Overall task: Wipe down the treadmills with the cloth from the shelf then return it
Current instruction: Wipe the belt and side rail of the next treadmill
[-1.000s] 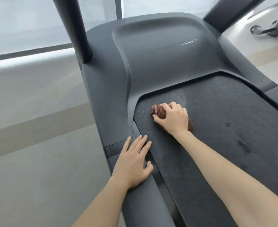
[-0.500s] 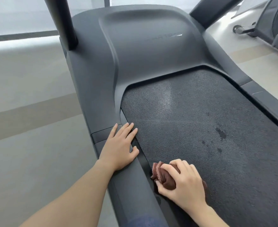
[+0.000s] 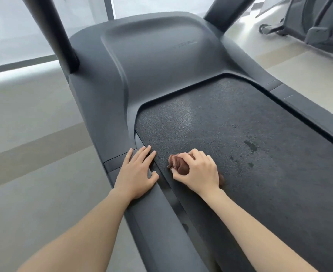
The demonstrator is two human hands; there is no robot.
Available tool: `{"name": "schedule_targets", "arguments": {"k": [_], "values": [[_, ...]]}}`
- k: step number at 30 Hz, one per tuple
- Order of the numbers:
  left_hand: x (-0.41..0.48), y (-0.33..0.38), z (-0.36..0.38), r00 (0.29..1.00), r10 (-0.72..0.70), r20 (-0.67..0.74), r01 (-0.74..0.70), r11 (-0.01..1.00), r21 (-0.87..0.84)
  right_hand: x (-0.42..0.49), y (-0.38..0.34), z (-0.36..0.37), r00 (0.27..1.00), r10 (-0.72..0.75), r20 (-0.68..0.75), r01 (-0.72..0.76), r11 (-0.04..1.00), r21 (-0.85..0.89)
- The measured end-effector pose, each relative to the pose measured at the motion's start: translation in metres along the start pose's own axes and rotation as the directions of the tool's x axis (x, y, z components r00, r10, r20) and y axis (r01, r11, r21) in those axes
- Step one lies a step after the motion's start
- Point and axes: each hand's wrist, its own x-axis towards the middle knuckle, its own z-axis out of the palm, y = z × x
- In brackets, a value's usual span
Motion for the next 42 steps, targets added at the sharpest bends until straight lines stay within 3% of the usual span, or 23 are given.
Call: {"name": "schedule_targets", "arguments": {"k": [5, 10, 14, 18, 23, 26, 31, 35, 37, 39, 42], "values": [[-0.004, 0.005, -0.004, 1.000, 0.016, 0.011, -0.017, 0.999, 0.042, -0.047, 0.022, -0.030, 0.994, 0.079, 0.071, -0.076, 0.996, -0.037], [0.001, 0.037, 0.000, 0.993, 0.119, 0.015, -0.120, 0.992, 0.039, -0.102, 0.108, -0.058, 0.977, 0.201, -0.076, -0.209, 0.972, -0.104], [0.020, 0.080, 0.025, 0.976, 0.199, 0.087, -0.204, 0.978, 0.052, -0.055, 0.165, -0.053, 0.937, 0.339, -0.088, -0.349, 0.921, -0.175], [0.023, 0.084, 0.042, 0.977, 0.187, 0.103, -0.196, 0.977, 0.079, 0.015, 0.217, -0.040, 0.828, 0.540, -0.147, -0.560, 0.808, -0.182], [0.022, 0.084, 0.044, 0.977, 0.184, 0.111, -0.191, 0.979, 0.065, 0.059, 0.229, -0.025, 0.759, 0.631, -0.159, -0.651, 0.736, -0.187], [0.023, 0.085, 0.040, 0.974, 0.189, 0.123, -0.200, 0.976, 0.087, 0.051, 0.206, -0.025, 0.812, 0.574, -0.102, -0.583, 0.792, -0.180], [0.025, 0.083, 0.031, 0.960, 0.228, 0.162, -0.237, 0.971, 0.036, 0.000, 0.104, -0.026, 0.957, 0.288, 0.046, -0.284, 0.956, -0.071], [0.034, 0.059, 0.015, 0.928, 0.299, 0.223, -0.313, 0.949, 0.029, -0.057, 0.072, -0.031, 0.992, 0.124, 0.004, -0.123, 0.992, -0.038], [0.043, 0.038, 0.004, 0.939, 0.266, 0.218, -0.289, 0.954, 0.083, -0.063, 0.080, -0.035, 0.997, 0.074, -0.003, -0.074, 0.996, -0.055], [0.049, 0.020, -0.003, 0.950, 0.209, 0.231, -0.246, 0.959, 0.144, -0.051, 0.100, -0.036, 0.994, 0.108, -0.002, -0.107, 0.991, -0.084], [0.045, 0.014, 0.002, 0.956, 0.202, 0.212, -0.225, 0.970, 0.089, -0.006, 0.145, -0.036, 0.941, 0.337, -0.002, -0.334, 0.932, -0.140]]}}
